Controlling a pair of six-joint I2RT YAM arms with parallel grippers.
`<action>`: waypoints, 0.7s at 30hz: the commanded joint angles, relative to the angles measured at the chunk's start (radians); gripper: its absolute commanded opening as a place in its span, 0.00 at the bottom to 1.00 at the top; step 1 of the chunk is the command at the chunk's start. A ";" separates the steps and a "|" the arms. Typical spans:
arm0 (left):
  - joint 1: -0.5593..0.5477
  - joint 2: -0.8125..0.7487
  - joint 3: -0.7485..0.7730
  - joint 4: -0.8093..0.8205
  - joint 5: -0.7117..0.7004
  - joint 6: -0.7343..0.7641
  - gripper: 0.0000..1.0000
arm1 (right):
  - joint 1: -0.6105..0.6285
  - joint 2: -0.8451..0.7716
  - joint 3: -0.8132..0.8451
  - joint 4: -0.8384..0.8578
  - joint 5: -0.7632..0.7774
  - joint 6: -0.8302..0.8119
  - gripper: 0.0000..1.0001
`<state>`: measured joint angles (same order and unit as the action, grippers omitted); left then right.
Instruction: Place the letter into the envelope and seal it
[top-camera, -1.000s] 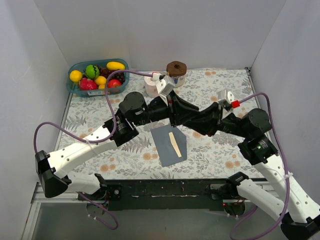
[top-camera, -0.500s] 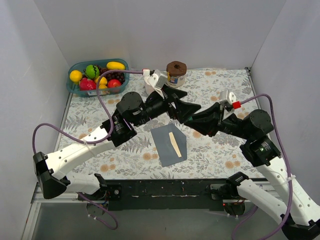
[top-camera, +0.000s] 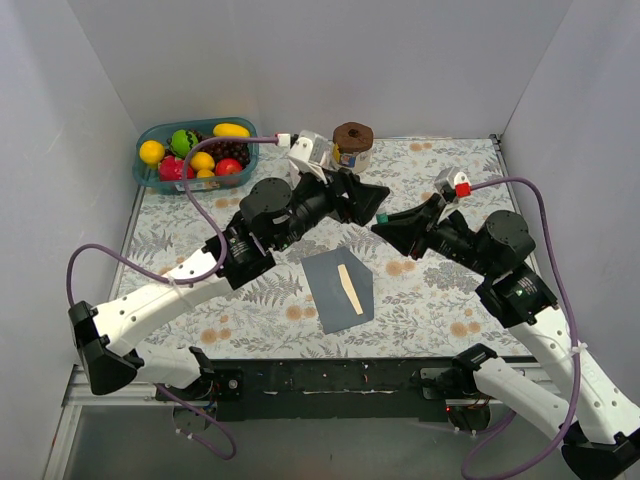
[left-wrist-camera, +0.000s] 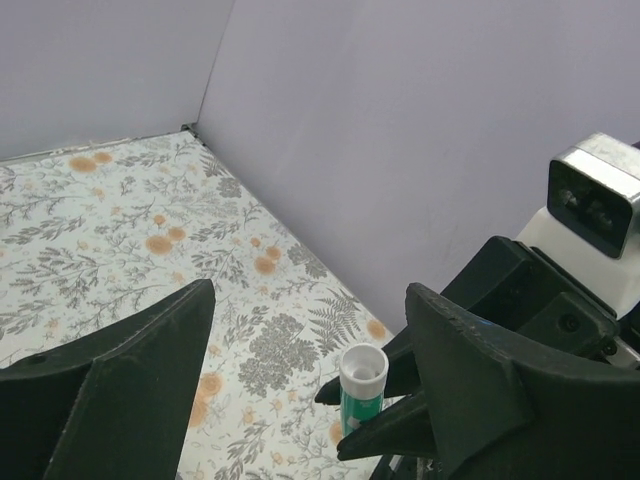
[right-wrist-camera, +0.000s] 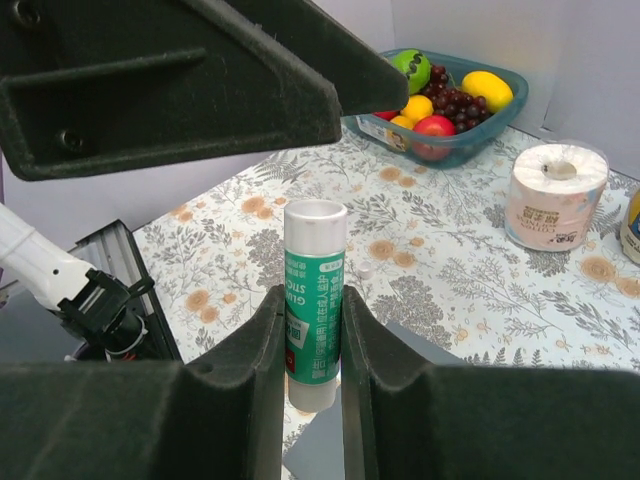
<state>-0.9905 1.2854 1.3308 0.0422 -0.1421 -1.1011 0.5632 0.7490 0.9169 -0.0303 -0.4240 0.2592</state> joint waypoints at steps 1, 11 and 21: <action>-0.002 0.009 0.042 -0.036 0.018 0.003 0.75 | 0.001 0.003 0.050 0.006 0.034 0.011 0.01; -0.002 0.048 0.056 -0.065 0.084 0.000 0.67 | 0.003 -0.004 0.045 0.010 0.053 0.012 0.01; -0.002 0.052 0.048 -0.065 0.090 -0.006 0.55 | 0.001 -0.013 0.036 0.012 0.054 0.009 0.01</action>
<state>-0.9905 1.3521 1.3499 -0.0158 -0.0631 -1.1084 0.5632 0.7536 0.9188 -0.0525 -0.3828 0.2630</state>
